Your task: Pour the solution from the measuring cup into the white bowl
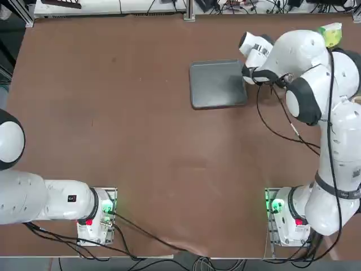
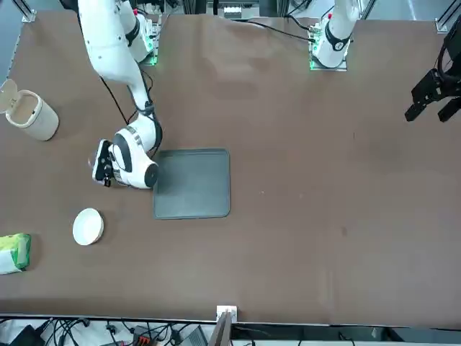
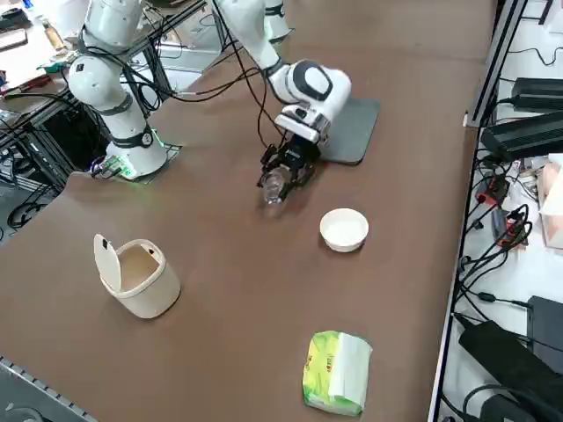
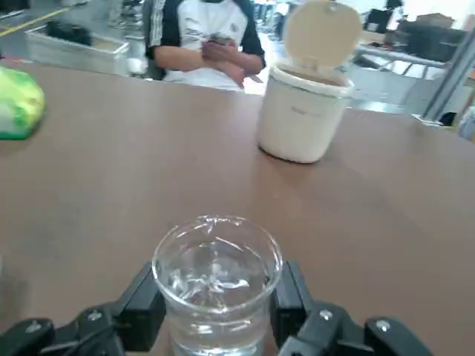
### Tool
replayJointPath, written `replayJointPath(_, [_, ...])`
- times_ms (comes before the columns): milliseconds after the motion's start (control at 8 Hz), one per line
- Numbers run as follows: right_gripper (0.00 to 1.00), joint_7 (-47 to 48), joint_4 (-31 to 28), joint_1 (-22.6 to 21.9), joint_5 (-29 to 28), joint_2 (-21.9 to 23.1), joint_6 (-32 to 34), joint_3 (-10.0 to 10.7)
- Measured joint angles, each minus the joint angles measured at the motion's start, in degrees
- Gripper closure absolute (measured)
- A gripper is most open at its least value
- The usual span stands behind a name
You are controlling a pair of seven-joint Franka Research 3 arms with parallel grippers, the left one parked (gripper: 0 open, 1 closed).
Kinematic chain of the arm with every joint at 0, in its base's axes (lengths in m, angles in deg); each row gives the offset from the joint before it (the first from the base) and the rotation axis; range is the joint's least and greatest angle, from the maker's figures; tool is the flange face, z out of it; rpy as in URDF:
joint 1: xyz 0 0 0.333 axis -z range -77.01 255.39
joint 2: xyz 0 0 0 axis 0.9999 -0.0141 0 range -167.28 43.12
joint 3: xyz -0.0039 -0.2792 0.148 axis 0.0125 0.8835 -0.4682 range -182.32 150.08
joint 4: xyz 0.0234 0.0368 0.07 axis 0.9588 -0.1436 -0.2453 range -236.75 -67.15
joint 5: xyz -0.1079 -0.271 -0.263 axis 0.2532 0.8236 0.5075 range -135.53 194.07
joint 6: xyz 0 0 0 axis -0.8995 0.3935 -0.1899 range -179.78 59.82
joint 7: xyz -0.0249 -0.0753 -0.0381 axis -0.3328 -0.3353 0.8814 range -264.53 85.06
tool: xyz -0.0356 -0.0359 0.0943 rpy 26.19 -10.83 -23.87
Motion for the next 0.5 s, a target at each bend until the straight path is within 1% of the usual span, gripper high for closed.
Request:
replayJointPath(250, [0.27, -7.4, 4.43, -0.22, -0.01, 2.62, -0.08, -0.03])
replayJointPath(500, [0.27, -14.29, 8.68, 0.14, -0.98, 2.81, -1.16, 0.02])
